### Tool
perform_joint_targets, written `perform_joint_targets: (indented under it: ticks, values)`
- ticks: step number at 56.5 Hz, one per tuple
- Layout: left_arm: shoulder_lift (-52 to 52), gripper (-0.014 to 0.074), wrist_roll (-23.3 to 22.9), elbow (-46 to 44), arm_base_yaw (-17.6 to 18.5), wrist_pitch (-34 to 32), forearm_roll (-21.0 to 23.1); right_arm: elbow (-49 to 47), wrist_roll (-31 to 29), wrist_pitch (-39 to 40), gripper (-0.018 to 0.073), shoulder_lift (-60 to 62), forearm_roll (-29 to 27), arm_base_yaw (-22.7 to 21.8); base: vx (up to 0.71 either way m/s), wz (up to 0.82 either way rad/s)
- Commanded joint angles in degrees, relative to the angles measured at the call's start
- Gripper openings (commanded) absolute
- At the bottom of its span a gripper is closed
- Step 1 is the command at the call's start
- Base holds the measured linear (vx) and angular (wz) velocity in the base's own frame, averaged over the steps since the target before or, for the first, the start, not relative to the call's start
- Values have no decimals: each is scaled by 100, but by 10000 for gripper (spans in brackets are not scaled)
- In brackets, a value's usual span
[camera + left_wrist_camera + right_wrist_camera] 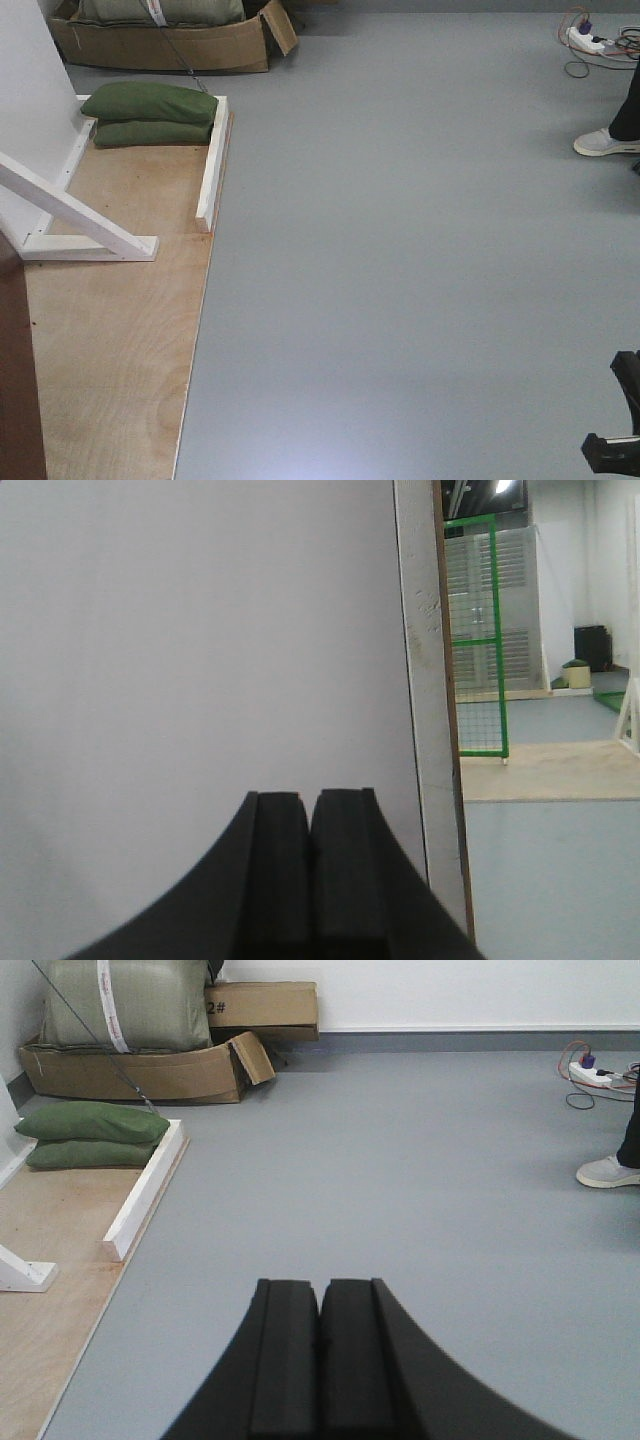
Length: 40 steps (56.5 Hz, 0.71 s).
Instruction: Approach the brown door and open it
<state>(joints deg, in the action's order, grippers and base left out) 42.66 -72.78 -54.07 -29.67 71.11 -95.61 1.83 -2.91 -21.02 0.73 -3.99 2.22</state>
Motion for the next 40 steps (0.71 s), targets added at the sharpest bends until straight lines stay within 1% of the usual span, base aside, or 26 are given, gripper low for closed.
perform_joint_targets:
  ticks: [1, 11, 24, 31, 35, 40]
  values:
    - [113, 36, -56, -133, -167, 69, -456, 25, -37, 440, 0, 32, 20, 1, 0, 0]
    - [100, 36, -56, -133, -520, 31, -318, 25, -37, 440, 0, 32, 20, 1, 0, 0]
    - [192, 36, -56, -133, -1162, -202, -263, 25, -37, 440, 0, 32, 20, 1, 0, 0]
    - [317, 36, -56, -133, -1459, -232, -38, 25, -37, 440, 0, 32, 20, 1, 0, 0]
    - [391, 36, -56, -133, -1564, -290, 91, 25, -37, 440, 0, 32, 20, 1, 0, 0]
    - [472, 36, -56, -133, -1650, -496, 137, 25, -37, 440, 0, 32, 20, 1, 0, 0]
